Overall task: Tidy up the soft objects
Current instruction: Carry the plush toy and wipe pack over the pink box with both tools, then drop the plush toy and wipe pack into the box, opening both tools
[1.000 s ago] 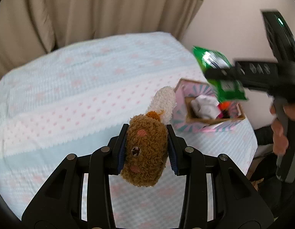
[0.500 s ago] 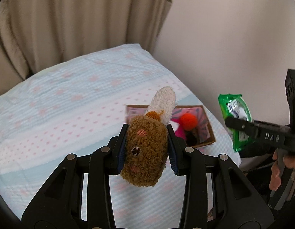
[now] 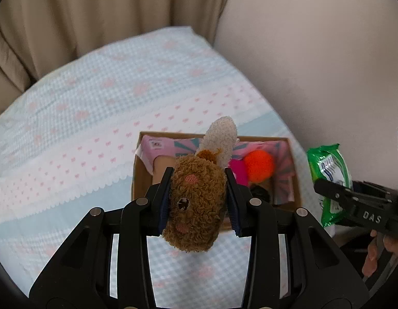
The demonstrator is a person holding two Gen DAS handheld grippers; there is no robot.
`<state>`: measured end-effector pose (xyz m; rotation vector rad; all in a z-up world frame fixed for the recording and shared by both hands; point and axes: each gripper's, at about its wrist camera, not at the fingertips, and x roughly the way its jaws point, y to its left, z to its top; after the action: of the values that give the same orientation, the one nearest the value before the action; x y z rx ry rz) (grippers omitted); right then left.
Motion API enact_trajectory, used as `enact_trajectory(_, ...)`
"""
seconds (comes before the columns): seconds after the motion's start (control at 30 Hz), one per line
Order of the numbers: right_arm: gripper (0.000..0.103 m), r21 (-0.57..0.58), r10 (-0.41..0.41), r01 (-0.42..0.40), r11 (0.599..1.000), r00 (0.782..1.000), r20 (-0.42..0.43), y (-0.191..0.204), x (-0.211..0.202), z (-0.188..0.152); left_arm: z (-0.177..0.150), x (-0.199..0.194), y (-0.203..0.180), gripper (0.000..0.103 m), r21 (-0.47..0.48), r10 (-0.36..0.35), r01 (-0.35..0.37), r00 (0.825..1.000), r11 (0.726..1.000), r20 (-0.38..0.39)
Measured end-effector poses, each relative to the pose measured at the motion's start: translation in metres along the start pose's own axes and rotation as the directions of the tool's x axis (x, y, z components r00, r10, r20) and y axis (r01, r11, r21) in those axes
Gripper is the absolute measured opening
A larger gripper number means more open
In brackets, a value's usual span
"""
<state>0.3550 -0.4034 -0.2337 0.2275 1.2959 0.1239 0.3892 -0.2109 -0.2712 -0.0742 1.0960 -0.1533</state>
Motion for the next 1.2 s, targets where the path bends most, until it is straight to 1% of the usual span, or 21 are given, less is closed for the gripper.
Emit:
enact_trajectory(0.17,0.041,0.031,0.027,-0.025,0.999,0.997,-0.069,-0.015,0.042,0.008,0.007,0.052,0.013,0.034,-0.031,0.049,-0.051,0.996,0.998,-0.073)
enact_trajectory(0.33,0.042,0.011,0.021,-0.020,1.000,0.994,-0.105,-0.018,0.084,0.014,0.009,0.107,0.026,0.034,-0.049,0.093,-0.102,0.983,0.994,-0.157)
enact_trajectory(0.47,0.042,-0.016,0.006,-0.008,1.000,0.994,-0.111,-0.018,0.107,0.014,0.005,0.134,0.033,0.034,-0.049,0.101,-0.114,0.973,0.992,-0.207)
enact_trajectory(0.57,0.042,-0.023,-0.002,0.000,1.000,0.994,-0.114,-0.018,0.119,0.012,0.004,0.144,0.031,0.034,-0.021,0.118,-0.126,0.967,0.992,-0.225)
enact_trajectory(0.63,0.042,-0.017,-0.002,0.000,1.000,0.994,-0.112,-0.018,0.123,0.008,0.005,0.147,0.027,0.041,0.013,0.147,-0.147,0.963,0.989,-0.227)
enact_trajectory(0.67,0.044,-0.016,0.002,-0.003,1.000,0.994,-0.107,-0.018,0.124,0.006,0.005,0.147,0.025,0.050,0.026,0.156,-0.154,0.961,0.988,-0.228)
enact_trajectory(0.7,0.047,-0.016,0.006,-0.007,1.000,0.995,-0.101,-0.018,0.124,0.006,0.006,0.146,0.023,0.071,0.034,0.162,-0.159,0.960,0.987,-0.229)
enact_trajectory(0.73,0.064,-0.021,0.008,-0.010,1.000,0.996,-0.090,-0.018,0.124,0.003,0.008,0.143,0.021,0.083,0.039,0.164,-0.160,0.961,0.986,-0.221)
enact_trajectory(0.77,0.091,-0.028,0.004,-0.007,1.000,0.996,-0.084,-0.017,0.123,0.001,0.009,0.140,0.019,0.101,0.044,0.164,-0.158,0.964,0.986,-0.209)
enact_trajectory(0.8,0.102,-0.032,0.005,-0.008,0.999,0.996,-0.086,-0.017,0.124,0.001,0.010,0.135,0.017,0.103,0.052,0.168,-0.161,0.966,0.986,-0.194)
enact_trajectory(0.83,0.103,-0.039,0.012,-0.015,0.999,0.996,-0.091,-0.017,0.123,-0.002,0.012,0.132,0.015,0.103,0.060,0.172,-0.163,0.967,0.985,-0.186)
enact_trajectory(0.9,0.103,-0.057,0.001,-0.006,0.998,0.995,-0.096,-0.014,0.121,-0.006,0.014,0.128,0.013,0.103,0.068,0.172,-0.162,0.968,0.984,-0.182)
enact_trajectory(0.93,0.103,-0.073,-0.019,0.013,0.997,0.996,-0.090,-0.013,0.119,-0.010,0.015,0.124,0.012,0.103,0.067,0.164,-0.155,0.970,0.986,-0.180)
enact_trajectory(1.0,0.103,-0.088,-0.027,0.020,0.996,0.997,-0.076,-0.012,0.115,-0.014,0.015,0.118,0.012,0.103,0.064,0.158,-0.149,0.972,0.987,-0.174)
enact_trajectory(1.2,0.103,-0.066,-0.022,0.019,0.998,0.999,-0.033,-0.011,0.102,-0.016,0.013,0.094,0.014,0.103,0.050,0.160,-0.154,0.976,0.987,-0.147)
